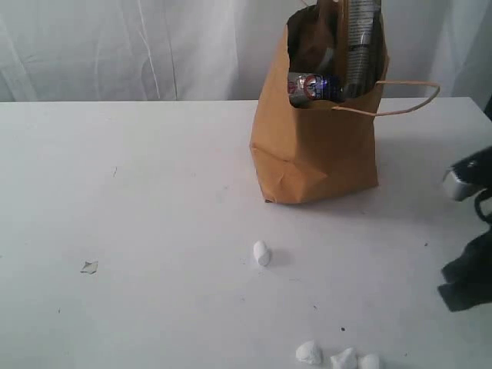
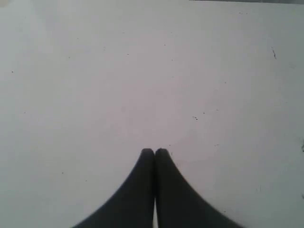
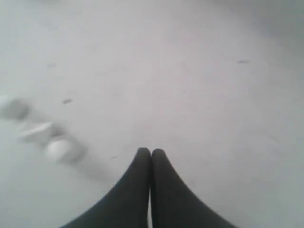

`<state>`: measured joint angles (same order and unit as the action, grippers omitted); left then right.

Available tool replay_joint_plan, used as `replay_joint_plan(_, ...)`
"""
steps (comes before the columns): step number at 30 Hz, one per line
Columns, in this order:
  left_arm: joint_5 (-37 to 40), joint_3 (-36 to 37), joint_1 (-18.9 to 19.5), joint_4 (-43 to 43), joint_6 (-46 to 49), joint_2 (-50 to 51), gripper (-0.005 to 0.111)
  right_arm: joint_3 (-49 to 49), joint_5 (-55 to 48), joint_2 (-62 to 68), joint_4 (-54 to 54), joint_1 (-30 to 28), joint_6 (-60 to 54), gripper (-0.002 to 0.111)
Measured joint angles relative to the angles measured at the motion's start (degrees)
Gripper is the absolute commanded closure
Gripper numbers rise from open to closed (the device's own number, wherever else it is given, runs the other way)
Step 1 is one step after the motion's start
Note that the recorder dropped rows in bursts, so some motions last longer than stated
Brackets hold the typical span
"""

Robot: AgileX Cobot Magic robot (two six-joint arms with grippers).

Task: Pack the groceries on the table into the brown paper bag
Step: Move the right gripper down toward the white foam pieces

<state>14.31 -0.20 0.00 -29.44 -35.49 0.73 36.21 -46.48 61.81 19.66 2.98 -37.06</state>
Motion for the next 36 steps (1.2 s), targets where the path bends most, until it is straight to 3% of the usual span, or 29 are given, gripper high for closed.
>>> replay_joint_plan(3,-0.1,0.0,0.0,4.0,-0.2,0.0,0.107,6.6,-15.8,6.8,7.9,3.0,-9.2,0.108)
replay_joint_plan(7,-0.1,0.0,0.0,5.4,-0.2,0.0,0.107,6.8,-20.3,15.6,8.9,9.5,-10.7,0.108)
replay_joint_plan(11,-0.1,0.0,0.0,5.6,-0.2,0.0,0.107,7.1,-17.8,18.2,5.5,16.5,-14.1,0.105)
replay_joint_plan(18,-0.1,0.0,0.0,5.6,-0.2,0.0,0.107,7.0,-12.1,20.1,0.1,20.0,-18.5,0.068)
replay_joint_plan(24,-0.1,0.0,0.0,5.6,-0.2,0.0,0.107,6.5,-7.2,22.2,-0.7,20.3,-19.6,0.051)
replay_joint_plan(36,-0.1,0.0,0.0,5.6,-0.2,0.0,0.107,6.5,-0.2,29.9,-1.6,20.4,-20.7,0.049)
